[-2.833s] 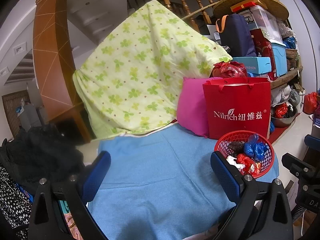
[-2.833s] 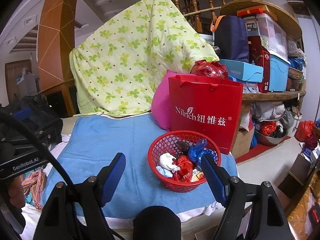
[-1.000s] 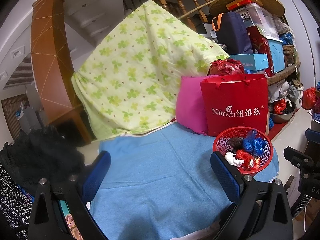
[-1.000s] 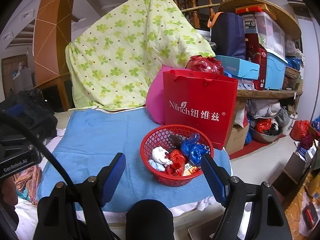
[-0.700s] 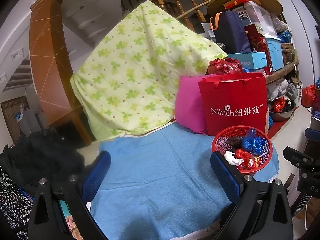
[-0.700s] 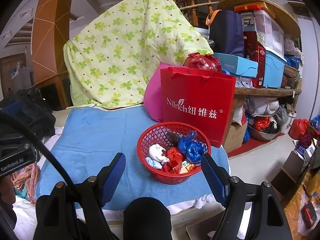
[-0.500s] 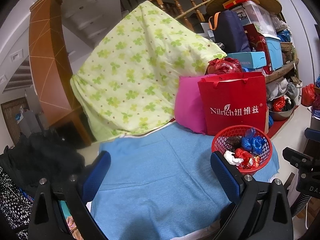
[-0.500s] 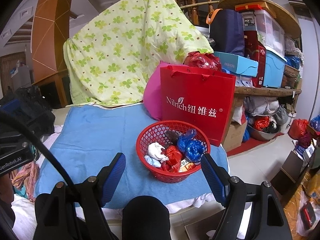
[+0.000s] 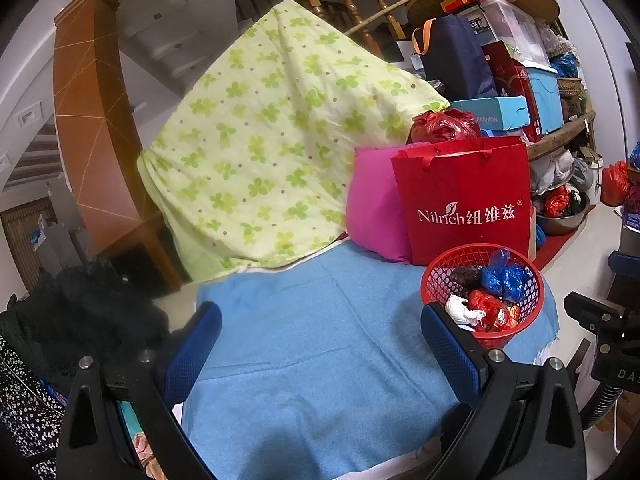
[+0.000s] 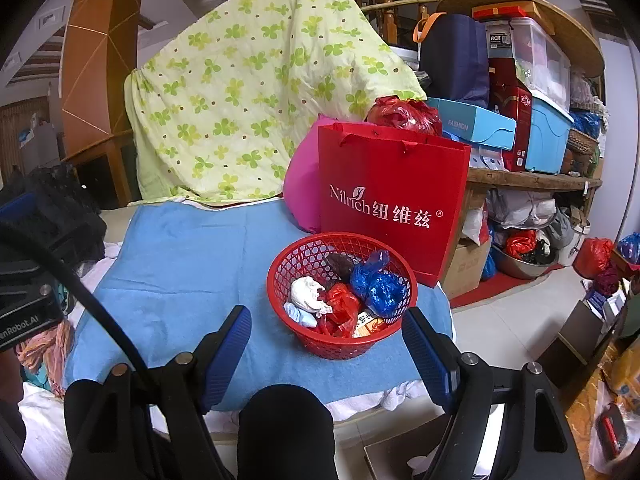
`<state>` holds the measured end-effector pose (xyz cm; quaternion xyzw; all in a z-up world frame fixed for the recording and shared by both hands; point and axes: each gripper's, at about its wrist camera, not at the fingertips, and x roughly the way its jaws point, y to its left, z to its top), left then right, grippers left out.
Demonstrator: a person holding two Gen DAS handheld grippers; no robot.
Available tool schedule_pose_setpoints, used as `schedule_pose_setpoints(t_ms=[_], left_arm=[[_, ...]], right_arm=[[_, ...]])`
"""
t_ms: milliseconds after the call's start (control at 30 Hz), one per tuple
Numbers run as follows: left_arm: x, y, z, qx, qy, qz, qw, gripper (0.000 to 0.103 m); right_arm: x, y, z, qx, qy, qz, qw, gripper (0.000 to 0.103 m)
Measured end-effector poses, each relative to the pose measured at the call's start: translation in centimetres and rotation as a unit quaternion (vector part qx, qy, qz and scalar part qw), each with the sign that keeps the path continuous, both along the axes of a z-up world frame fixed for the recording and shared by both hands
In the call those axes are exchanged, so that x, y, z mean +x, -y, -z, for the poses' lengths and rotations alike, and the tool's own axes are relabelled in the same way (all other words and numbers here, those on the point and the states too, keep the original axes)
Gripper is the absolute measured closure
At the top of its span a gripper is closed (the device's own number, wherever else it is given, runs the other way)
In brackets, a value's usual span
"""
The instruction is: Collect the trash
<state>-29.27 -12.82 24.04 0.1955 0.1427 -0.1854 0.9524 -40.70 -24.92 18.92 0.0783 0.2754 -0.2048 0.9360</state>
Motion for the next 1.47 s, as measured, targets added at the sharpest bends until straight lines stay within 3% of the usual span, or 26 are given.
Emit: schedule_pose_setpoints(t_ms=[300,1133,1467], left_arm=[[0.3,0.4,1.3,0.013,-0.008,0.007,0.9999,0.003],[-0.2,3.8,1.2,0.042,-0.005,0.044,0.9981,0.003],[1.3,4.6,1.4,0.020,-0.022,0.065,0.9975,0.003]], right_arm=[[0.1,0.6,0.3,0.004,-0.007,0.009,1.000,0.022],[-1.2,2.8,0.5,0.007,-0.017,0.037,0.999,0.022],[-0.9,3.8,0.7,0.013,-0.021,0.054,0.998,0.022]])
